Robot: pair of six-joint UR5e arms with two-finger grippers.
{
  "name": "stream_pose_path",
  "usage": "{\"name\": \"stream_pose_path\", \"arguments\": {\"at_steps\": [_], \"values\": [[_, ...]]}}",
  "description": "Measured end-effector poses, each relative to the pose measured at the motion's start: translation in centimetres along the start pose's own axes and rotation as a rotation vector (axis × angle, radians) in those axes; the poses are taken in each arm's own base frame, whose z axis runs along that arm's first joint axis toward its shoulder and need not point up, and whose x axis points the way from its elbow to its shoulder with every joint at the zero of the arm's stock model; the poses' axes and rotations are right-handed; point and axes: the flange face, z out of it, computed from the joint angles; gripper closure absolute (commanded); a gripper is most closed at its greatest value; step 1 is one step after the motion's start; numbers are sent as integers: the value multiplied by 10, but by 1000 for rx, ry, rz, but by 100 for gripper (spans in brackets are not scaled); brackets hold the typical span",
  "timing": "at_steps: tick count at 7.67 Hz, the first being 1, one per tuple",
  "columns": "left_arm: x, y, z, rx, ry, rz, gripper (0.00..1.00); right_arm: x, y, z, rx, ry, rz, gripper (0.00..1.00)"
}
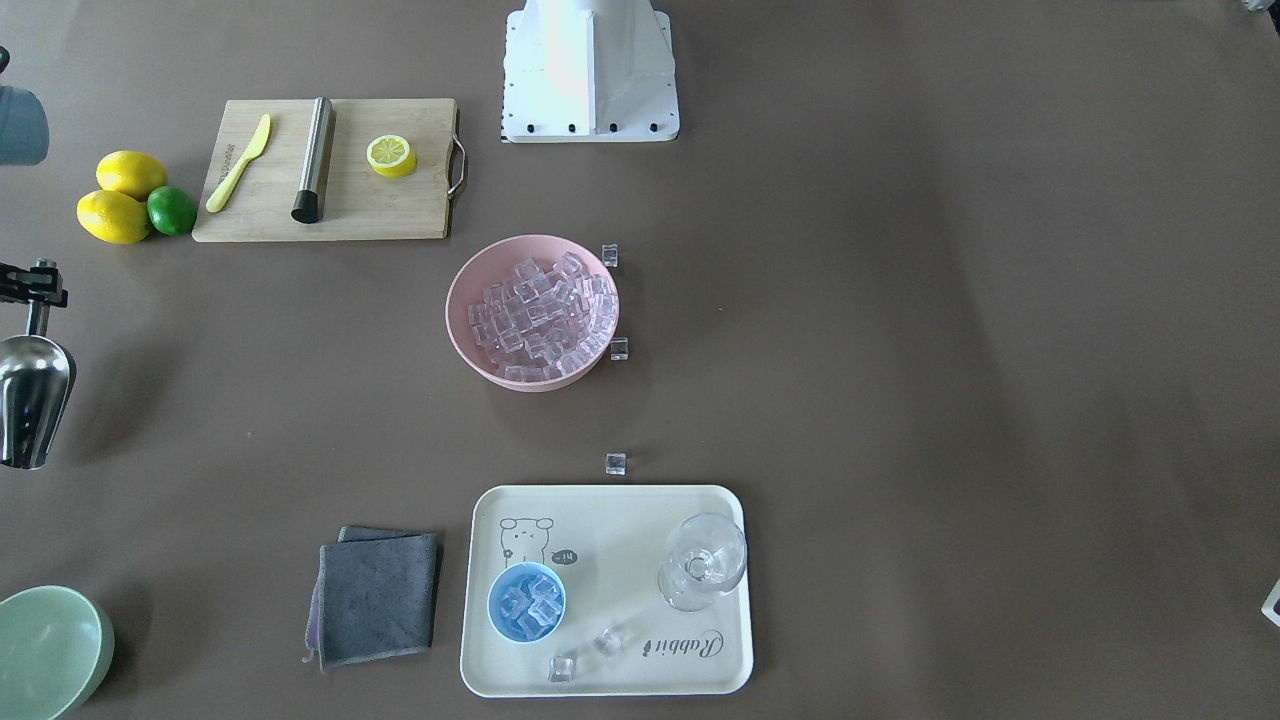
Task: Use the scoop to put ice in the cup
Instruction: 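Carry the empty scoop back to its spot beside the wooden board, then lower the scoop onto the table and open the right gripper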
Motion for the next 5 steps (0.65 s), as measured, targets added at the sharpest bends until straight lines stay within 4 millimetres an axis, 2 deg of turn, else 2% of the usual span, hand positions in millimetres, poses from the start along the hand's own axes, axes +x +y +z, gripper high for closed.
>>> {"name": "stream_pose_path", "arguments": {"at_steps": [1,2,3,5], "values": [[0,0,0,0,0,0,1,0,0,7,-13,4,1,100],[0,0,0,0,-1,0,1,1,0,10,-19,7,2,54],[0,-1,0,0,-1,0,1,2,-1,12,-23,8,3,43],[0,-1,0,0,-1,0,1,3,-2,14,-26,10,5,1]]}}
